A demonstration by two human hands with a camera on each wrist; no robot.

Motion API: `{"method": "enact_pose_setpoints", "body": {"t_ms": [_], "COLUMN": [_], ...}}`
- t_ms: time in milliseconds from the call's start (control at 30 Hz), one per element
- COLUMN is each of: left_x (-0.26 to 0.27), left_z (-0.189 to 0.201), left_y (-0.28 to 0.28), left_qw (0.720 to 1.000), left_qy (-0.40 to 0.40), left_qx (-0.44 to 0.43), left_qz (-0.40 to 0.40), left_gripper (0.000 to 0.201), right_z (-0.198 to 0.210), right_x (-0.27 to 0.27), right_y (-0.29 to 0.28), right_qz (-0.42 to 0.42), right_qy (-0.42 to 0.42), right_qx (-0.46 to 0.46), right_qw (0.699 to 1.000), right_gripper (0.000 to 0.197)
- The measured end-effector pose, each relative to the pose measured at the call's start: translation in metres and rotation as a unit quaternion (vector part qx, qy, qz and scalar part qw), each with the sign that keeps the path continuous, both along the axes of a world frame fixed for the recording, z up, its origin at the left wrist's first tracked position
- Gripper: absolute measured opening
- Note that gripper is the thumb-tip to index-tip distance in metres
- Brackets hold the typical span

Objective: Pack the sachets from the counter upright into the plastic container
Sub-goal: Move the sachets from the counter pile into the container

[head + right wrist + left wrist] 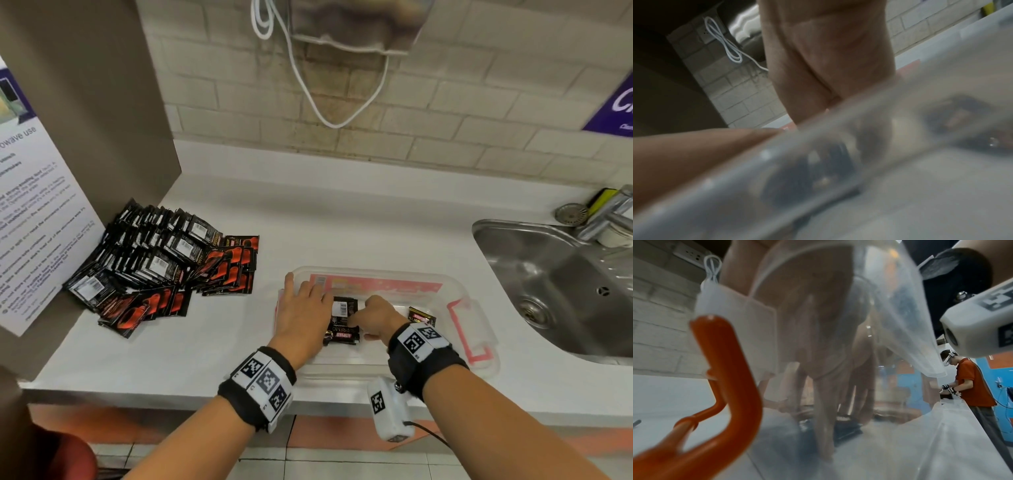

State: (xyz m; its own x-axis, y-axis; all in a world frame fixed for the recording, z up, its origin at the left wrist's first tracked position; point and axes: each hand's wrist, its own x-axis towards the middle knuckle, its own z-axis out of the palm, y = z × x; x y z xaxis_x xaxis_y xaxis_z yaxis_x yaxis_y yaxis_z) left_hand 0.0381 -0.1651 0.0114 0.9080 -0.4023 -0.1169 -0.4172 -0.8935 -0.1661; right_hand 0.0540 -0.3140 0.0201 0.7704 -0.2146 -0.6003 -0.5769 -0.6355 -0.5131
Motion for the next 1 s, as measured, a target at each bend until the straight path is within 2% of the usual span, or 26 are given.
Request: {"method": "enact_pose_setpoints", "body": {"t_ms": [100,367,667,800,1000], "left_x": [-0.001,0.001,0.000,-0.002,-0.003], "left_z": [-0.001,-0.002,0.002,0.002,0.002], "left_y": [0.000,0.000,0.000,0.001,0.001], "left_qw": [1.000,1.000,1.000,1.000,1.000], "left_qy": [-0.006,-0.004,-0.002,-0.012,-0.017], "left_qx": [-0.003,0.000,0.010,0.006,-0.002], "left_qz": [0.001,-0.004,-0.009,-0.012,-0.007], "left_gripper": [0.094,0.102,0.099,0.097,0.091], "right_z": [-0.001,-0.002,-0.002,-0.004,-0.004], "right_x": [-0.001,0.002,0.000,0.001,0.001], "right_y": [-0.002,0.008,0.003,0.002,0.002], "right_qz": [-0.011,0.003,-0.033,-0.045,-0.039], "right_qy": [0.014,-0.001,0.000,-0.008,-0.012], "right_qx": [-0.002,0.012,0.046,0.058,0.055], "right_qw": [1.000,1.000,0.998,0.997,0.998], "right_gripper": [0.014,0.028,0.012,0.020,0.012]}}
